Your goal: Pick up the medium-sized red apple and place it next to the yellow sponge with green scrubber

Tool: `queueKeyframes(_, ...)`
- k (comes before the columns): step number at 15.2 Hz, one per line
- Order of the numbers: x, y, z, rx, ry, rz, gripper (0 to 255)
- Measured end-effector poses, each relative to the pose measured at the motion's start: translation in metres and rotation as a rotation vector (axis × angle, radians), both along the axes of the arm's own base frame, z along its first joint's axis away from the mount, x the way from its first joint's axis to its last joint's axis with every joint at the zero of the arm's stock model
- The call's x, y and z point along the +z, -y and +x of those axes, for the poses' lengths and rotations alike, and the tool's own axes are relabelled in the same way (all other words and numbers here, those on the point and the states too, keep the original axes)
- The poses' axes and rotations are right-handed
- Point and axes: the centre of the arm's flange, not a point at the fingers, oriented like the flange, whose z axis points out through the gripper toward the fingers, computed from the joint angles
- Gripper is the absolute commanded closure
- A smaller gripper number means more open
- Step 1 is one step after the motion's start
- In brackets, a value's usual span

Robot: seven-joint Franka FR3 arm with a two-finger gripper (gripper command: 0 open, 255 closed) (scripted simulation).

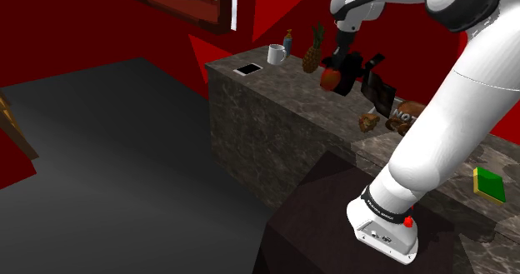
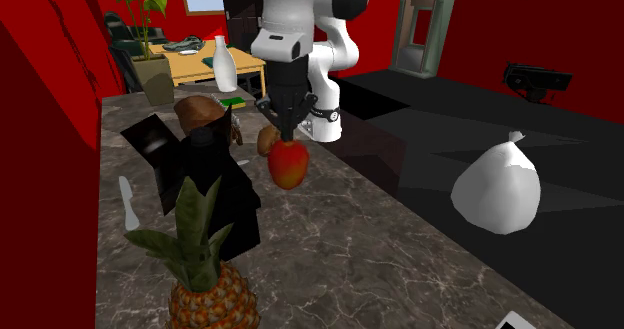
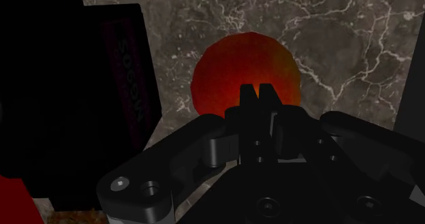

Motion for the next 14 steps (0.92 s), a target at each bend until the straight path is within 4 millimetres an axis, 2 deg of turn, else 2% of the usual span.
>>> queueKeyframes(14, 0.073, 0.0, 0.002, 0.0, 0.0, 0.0, 255)
